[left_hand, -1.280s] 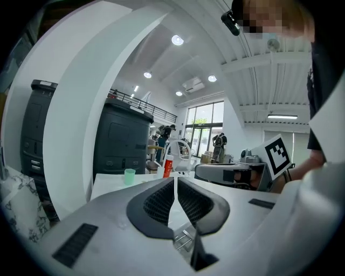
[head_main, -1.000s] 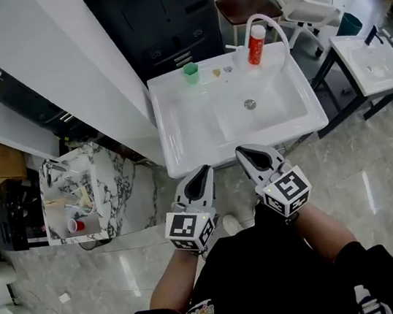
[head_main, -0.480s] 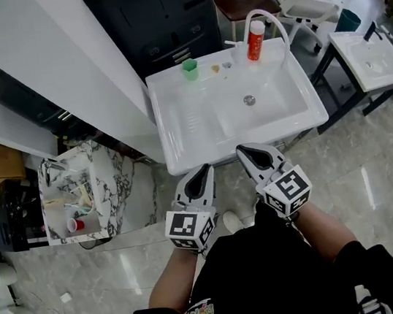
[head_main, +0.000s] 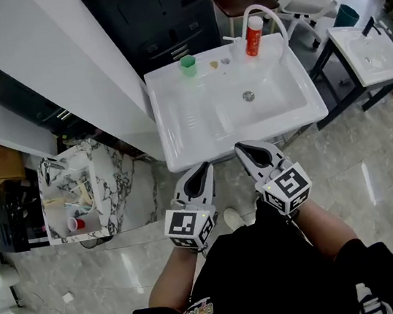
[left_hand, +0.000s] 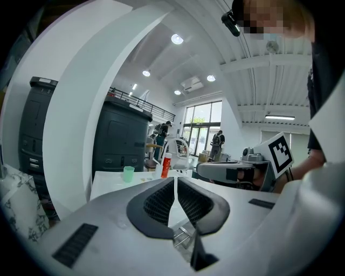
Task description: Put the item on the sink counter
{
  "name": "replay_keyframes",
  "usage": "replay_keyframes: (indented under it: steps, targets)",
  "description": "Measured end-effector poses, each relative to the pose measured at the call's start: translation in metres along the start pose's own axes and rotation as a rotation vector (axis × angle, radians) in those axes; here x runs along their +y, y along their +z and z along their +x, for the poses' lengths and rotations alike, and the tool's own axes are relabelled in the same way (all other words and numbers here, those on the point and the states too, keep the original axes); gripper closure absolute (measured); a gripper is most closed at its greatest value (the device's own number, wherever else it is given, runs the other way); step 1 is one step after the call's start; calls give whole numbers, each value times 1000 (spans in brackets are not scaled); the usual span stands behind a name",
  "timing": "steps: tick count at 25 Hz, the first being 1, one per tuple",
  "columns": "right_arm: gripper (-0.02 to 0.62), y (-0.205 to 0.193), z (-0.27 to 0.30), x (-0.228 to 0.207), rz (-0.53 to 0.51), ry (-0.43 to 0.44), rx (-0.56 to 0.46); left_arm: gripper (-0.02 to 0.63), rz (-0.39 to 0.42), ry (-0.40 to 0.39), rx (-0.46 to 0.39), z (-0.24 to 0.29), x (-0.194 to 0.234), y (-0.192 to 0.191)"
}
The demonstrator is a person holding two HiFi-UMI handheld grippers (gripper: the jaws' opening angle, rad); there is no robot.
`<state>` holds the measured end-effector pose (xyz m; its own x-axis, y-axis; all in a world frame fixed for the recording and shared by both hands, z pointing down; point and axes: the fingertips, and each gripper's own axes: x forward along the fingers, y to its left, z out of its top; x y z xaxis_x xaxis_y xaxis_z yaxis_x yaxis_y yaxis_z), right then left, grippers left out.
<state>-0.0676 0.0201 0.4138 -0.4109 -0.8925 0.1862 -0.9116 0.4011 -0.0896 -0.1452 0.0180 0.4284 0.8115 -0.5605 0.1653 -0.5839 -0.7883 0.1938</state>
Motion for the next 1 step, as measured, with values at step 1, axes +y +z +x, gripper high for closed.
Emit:
replay_keyframes:
  steps: [1]
  targets:
    - [541, 0, 0, 0, -1, 1, -1, 584, 0, 0, -1, 0, 0, 0]
